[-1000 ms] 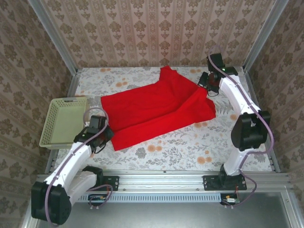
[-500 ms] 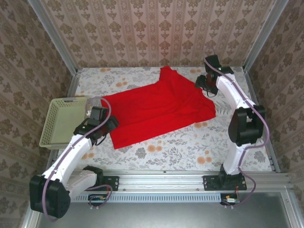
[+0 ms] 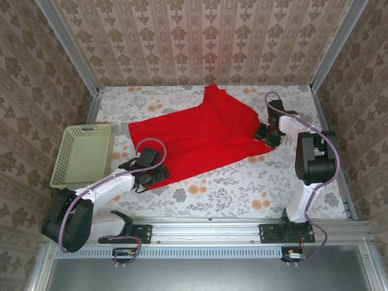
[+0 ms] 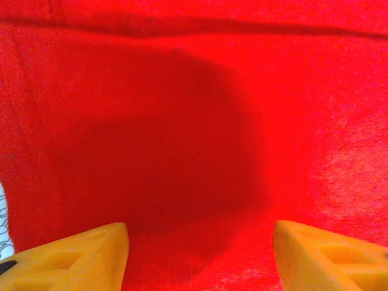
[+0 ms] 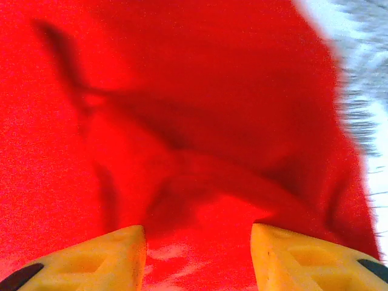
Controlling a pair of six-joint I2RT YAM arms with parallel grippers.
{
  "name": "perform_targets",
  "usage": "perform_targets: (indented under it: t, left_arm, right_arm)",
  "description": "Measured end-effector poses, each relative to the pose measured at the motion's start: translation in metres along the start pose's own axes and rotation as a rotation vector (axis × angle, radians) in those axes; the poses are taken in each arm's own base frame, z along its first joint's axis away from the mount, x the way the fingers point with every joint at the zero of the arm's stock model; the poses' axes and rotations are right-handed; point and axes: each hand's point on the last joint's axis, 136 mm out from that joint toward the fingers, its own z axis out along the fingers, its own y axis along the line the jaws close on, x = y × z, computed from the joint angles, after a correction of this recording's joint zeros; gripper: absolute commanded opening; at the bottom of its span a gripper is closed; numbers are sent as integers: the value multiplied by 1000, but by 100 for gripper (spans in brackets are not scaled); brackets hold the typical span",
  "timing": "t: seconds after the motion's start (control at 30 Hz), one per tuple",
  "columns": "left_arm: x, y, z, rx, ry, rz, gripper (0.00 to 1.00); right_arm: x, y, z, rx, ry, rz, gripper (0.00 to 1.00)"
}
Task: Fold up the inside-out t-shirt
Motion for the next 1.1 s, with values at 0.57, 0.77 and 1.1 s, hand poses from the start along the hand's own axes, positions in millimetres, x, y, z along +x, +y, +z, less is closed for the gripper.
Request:
perform_targets:
  t: [0.57,0.77,1.1]
  left_arm:
    - [50,-13,-15,59,61,106,70]
    - [32,-9,-41,58,7,74,73]
    - [-161,-35,-62,-5,-226,-78,75]
  right_arm:
    - [57,-116,-32,-17,-122,424,49]
    - [63,-116,-86,-47,-267,410,58]
    - [-56,29,-170,-174,-476,22,67]
